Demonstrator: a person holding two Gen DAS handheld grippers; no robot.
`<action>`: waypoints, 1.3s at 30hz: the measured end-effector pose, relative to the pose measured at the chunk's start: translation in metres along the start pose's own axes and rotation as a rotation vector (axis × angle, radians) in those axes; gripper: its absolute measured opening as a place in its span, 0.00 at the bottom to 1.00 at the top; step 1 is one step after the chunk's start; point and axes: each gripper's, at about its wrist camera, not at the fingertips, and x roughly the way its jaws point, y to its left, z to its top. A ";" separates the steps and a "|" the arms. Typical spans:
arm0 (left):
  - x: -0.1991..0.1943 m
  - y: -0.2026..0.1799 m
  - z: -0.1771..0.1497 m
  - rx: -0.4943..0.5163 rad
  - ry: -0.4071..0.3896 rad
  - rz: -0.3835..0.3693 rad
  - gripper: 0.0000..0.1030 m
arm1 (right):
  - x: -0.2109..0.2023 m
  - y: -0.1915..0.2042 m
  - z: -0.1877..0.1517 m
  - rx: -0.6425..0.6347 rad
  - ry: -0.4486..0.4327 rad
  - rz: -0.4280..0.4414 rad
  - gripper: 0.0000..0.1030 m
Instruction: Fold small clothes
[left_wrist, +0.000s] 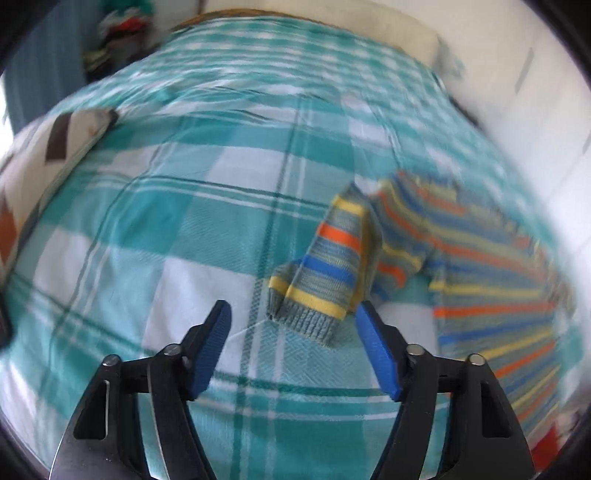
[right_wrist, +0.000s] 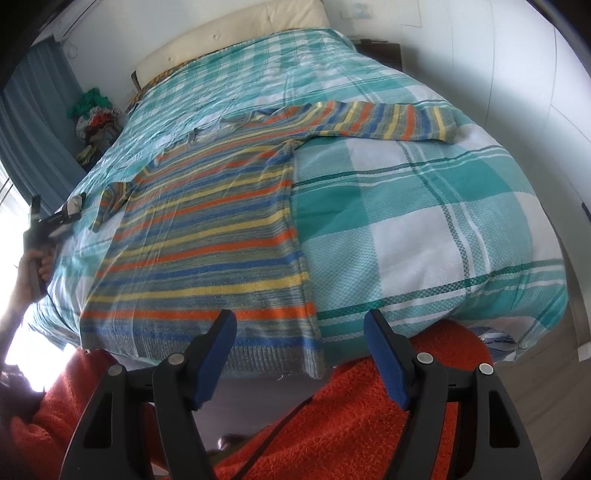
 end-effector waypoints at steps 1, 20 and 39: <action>0.010 -0.005 0.000 0.037 0.018 0.020 0.60 | -0.001 0.002 -0.001 -0.006 0.000 -0.005 0.69; -0.003 0.163 -0.012 -0.691 0.034 -0.168 0.35 | -0.013 0.007 -0.008 -0.036 0.007 -0.052 0.69; 0.001 0.102 -0.032 -0.615 0.103 -0.242 0.05 | 0.000 0.018 -0.006 -0.064 0.071 -0.075 0.69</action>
